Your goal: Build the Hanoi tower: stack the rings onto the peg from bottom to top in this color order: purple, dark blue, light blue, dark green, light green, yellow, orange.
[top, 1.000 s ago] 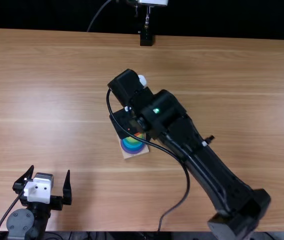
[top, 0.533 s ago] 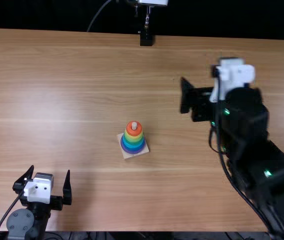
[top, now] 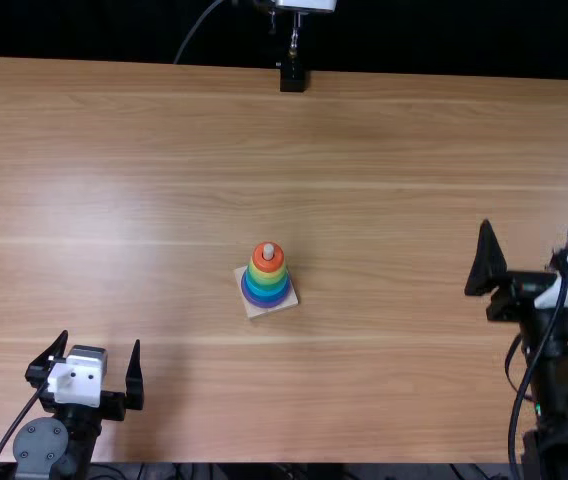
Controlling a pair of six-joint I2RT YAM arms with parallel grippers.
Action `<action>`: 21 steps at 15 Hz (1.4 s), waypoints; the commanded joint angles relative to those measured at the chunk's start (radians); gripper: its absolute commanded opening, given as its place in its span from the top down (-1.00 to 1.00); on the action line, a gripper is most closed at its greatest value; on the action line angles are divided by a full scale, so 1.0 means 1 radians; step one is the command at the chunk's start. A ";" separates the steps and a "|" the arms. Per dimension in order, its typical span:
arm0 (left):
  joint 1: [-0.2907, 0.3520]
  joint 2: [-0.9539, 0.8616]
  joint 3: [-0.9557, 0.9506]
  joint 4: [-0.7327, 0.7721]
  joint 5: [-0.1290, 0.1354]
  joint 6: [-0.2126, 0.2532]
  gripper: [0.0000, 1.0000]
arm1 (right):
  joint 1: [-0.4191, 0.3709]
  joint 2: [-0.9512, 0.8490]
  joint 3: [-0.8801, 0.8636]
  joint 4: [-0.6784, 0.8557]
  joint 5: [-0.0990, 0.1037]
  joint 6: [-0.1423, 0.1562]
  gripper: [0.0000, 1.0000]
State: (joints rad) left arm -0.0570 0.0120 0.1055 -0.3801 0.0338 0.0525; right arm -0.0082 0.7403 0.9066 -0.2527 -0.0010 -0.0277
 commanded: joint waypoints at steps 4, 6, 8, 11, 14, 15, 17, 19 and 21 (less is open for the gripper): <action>0.013 -0.012 -0.105 -0.076 0.009 0.017 -1.00 | -0.059 -0.326 -0.241 0.009 -0.089 -0.050 -1.00; 0.013 -0.012 -0.105 -0.076 0.009 0.017 -1.00 | -0.059 -0.447 -0.336 0.007 -0.095 -0.053 -1.00; 0.013 -0.012 -0.105 -0.076 0.009 0.017 -1.00 | -0.058 -0.538 -0.434 -0.001 -0.095 -0.053 -1.00; 0.013 -0.012 -0.105 -0.076 0.009 0.017 -1.00 | -0.079 -0.654 -0.569 -0.006 -0.091 -0.046 -1.00; 0.013 -0.012 -0.105 -0.078 0.009 0.017 -1.00 | -0.075 -0.676 -0.652 -0.004 -0.086 -0.039 -1.00; 0.013 -0.012 -0.105 -0.078 0.009 0.017 -1.00 | -0.076 -0.694 -0.681 -0.001 -0.087 -0.039 -1.00; 0.013 -0.012 -0.105 -0.076 0.009 0.017 -1.00 | -0.076 -0.717 -0.719 -0.002 -0.086 -0.039 -1.00; 0.013 -0.012 -0.105 -0.076 0.009 0.017 -1.00 | -0.076 -0.740 -0.759 -0.006 -0.087 -0.039 -1.00; 0.013 -0.012 -0.105 -0.076 0.009 0.017 -1.00 | -0.075 -0.740 -0.788 -0.006 -0.086 -0.040 -1.00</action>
State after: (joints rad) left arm -0.0570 0.0116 0.1059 -0.3798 0.0334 0.0532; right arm -0.0776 0.0128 0.1352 -0.2619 -0.0856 -0.0719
